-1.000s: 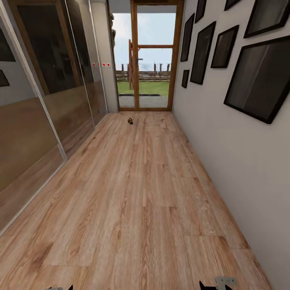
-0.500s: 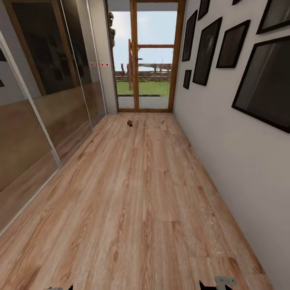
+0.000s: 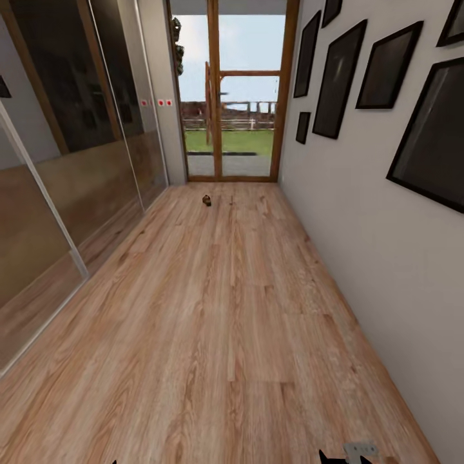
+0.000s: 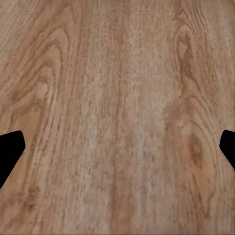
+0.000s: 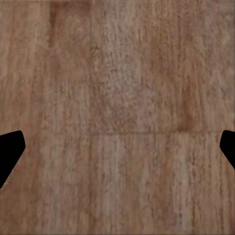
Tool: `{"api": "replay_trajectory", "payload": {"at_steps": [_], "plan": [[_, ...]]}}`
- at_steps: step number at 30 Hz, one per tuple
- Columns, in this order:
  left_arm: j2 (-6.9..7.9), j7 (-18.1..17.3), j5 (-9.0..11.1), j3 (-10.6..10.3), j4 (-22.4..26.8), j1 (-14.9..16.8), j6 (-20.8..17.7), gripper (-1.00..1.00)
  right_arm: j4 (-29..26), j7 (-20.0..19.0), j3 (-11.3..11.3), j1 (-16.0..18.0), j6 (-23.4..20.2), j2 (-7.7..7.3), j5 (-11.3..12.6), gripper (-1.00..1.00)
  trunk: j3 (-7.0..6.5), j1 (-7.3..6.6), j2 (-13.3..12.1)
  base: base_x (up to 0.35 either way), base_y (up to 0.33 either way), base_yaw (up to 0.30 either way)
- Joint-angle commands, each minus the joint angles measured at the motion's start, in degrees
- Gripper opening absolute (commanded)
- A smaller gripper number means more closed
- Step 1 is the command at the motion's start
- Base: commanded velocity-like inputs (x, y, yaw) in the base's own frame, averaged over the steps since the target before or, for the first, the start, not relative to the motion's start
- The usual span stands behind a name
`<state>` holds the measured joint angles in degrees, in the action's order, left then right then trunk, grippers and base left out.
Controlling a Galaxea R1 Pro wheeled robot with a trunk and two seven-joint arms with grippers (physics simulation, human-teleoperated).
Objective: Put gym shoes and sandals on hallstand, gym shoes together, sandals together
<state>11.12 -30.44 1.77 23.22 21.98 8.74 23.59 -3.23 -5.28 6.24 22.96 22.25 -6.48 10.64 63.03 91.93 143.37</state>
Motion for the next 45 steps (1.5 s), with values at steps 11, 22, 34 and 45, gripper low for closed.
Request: {"api": "replay_trajectory", "payload": {"at_steps": [11, 22, 34, 45], "plan": [[-0.02, -0.6, 0.2, 0.4, -0.2, 0.1, 0.0, 1.00, 0.1, -0.3, 0.4, 0.0, 0.2, -0.02, 0.6, 1.00, 0.05, 0.02, 0.0, 0.338, 0.000, 0.000], [-0.02, -0.6, 0.2, 0.4, -0.2, 0.1, 0.0, 1.00, 0.1, -0.3, 0.4, 0.1, 0.2, -0.02, 0.6, 1.00, 0.05, 0.02, 0.0, 0.338, 0.000, 0.000], [-0.01, -0.6, 0.2, 0.4, -0.2, 0.1, 0.0, 1.00, 0.1, -0.3, 0.4, 0.0, 0.2, -0.02, 0.6, 1.00, 0.05, 0.02, 0.0, 0.338, 0.000, 0.000], [-0.02, -0.6, 0.2, 0.4, -0.2, 0.0, 0.0, 1.00, 0.1, -0.2, 0.4, 0.0, 0.2, -0.02, 0.6, 1.00, 0.05, 0.02, 0.0, 0.338, 0.000, 0.000]]}}
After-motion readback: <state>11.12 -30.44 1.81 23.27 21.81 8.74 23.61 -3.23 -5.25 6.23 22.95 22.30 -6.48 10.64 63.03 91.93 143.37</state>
